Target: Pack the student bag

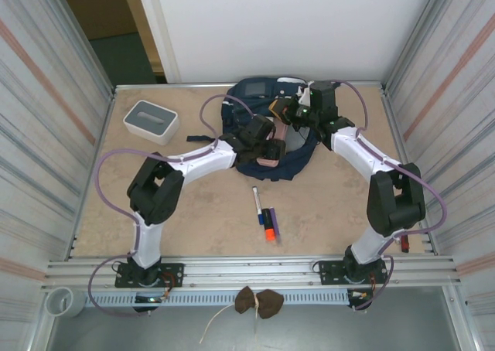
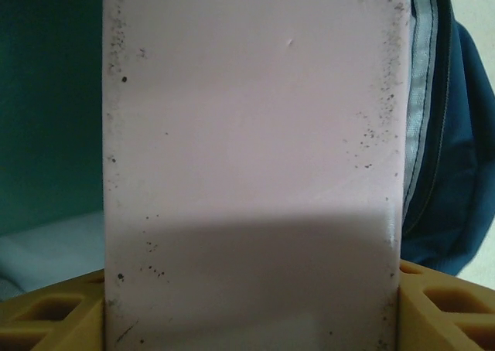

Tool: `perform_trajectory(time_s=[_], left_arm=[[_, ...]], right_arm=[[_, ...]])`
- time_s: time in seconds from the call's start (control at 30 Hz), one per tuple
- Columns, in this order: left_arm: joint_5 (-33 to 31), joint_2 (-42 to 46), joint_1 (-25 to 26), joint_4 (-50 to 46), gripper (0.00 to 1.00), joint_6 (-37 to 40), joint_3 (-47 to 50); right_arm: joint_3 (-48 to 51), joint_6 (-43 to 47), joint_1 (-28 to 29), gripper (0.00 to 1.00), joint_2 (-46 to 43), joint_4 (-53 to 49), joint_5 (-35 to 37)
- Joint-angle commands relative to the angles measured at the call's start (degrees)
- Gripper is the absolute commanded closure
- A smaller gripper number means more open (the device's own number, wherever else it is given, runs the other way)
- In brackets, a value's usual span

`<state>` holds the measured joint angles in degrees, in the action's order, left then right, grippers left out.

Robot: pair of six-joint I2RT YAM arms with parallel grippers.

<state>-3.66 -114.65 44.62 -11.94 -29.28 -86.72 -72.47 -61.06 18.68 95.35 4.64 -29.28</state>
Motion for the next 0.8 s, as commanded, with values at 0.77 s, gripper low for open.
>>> perform_trajectory(time_s=[0.77], left_arm=[[-1.1,23.5,-5.1,15.6,0.06,46.9,22.9]], right_arm=[[3.1,8.3,-5.3,1.0,-5.3,-6.4,-12.5]])
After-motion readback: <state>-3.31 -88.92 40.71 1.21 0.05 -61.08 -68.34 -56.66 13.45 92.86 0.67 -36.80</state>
